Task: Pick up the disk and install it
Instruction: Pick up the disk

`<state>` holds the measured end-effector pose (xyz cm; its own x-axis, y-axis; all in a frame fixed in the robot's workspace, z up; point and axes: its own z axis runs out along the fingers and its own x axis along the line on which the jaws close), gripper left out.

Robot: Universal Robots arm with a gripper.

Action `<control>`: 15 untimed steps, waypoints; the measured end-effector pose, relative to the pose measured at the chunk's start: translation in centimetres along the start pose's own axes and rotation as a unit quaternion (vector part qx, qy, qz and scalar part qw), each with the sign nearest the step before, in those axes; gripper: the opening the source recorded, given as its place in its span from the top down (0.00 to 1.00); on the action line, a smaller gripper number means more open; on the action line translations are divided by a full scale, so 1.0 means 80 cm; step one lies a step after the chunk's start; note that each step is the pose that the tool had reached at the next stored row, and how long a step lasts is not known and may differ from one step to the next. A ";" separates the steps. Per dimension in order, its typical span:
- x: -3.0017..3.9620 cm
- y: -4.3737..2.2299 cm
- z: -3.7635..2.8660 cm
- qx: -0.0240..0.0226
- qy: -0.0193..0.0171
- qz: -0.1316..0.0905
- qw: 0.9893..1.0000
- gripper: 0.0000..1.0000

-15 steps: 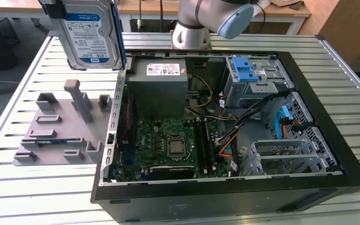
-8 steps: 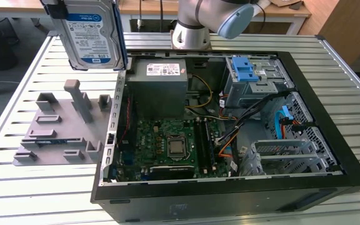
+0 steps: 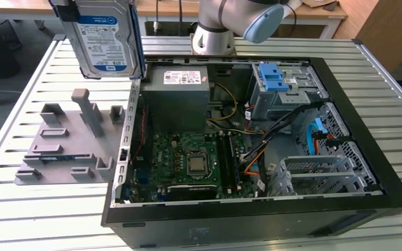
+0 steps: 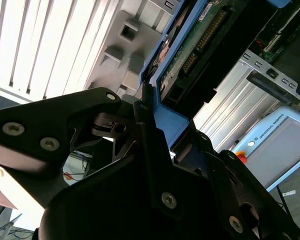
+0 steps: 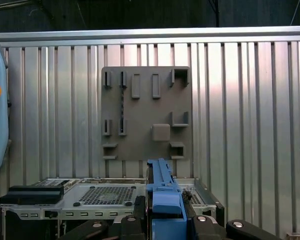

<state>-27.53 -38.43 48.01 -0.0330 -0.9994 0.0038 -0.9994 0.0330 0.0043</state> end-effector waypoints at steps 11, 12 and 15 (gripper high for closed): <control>0.0006 -0.0029 0.0000 0.000 0.000 0.000 1.000 0.64; 0.0006 -0.0029 0.0000 0.000 0.000 0.000 1.000 0.64; 0.0012 -0.0039 0.0000 0.000 0.000 0.000 1.000 0.64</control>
<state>-27.22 -38.54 48.00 -0.0330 -0.9994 0.0037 -0.9994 0.0330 0.0043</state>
